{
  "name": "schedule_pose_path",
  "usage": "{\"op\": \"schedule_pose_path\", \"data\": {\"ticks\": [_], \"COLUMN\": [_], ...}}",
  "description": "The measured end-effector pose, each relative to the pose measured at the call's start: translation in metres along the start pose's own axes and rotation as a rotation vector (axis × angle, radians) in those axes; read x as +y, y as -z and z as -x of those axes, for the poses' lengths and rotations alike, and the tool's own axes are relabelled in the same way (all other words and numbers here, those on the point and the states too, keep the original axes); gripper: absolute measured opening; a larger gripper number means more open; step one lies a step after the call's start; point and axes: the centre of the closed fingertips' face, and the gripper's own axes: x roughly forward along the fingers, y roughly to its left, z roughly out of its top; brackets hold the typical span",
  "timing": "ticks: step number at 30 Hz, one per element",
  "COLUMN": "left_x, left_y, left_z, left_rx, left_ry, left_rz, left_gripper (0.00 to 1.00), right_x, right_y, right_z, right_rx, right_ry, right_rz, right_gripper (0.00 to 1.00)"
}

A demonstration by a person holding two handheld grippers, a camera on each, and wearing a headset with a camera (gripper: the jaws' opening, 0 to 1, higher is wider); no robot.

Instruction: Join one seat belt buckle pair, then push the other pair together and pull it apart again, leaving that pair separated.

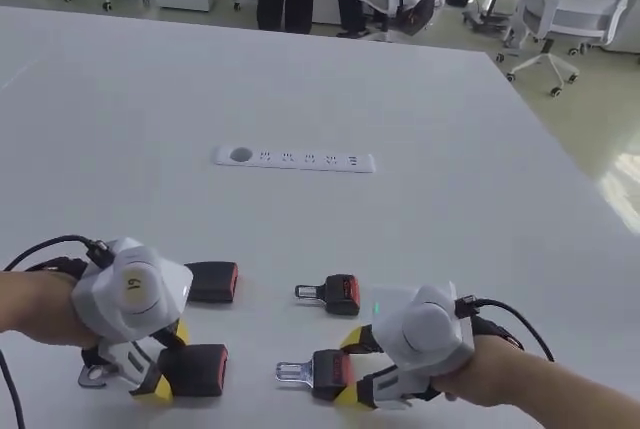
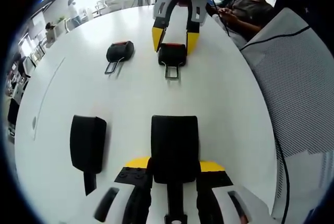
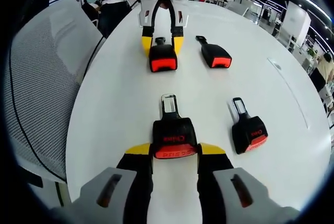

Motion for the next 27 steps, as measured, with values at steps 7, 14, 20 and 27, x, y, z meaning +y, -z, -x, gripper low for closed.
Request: {"op": "schedule_pose_path", "data": {"ticks": [7, 14, 20, 27], "left_x": [0.0002, 0.0002, 0.0020, 0.0052], "left_y": [-0.0004, 0.0002, 0.0002, -0.0010], "left_z": [-0.0002, -0.0010, -0.0010, 0.0028], "left_rx": [0.009, 0.015, 0.030, 0.028], "left_ry": [0.008, -0.005, -0.024, -0.043], "left_rz": [-0.016, -0.030, -0.044, -0.051], "left_gripper": [0.33, 0.34, 0.37, 0.40], "right_x": [0.0003, 0.0006, -0.0011, 0.0016], "right_y": [0.0017, 0.0019, 0.0022, 0.0055], "right_z": [-0.0009, -0.0033, -0.0033, -0.0004], "right_rx": [0.027, 0.033, 0.037, 0.065], "right_ry": [0.007, 0.013, 0.023, 0.013], "right_rz": [0.055, 0.054, 0.054, 0.074], "right_gripper": [0.31, 0.32, 0.36, 0.40]}}
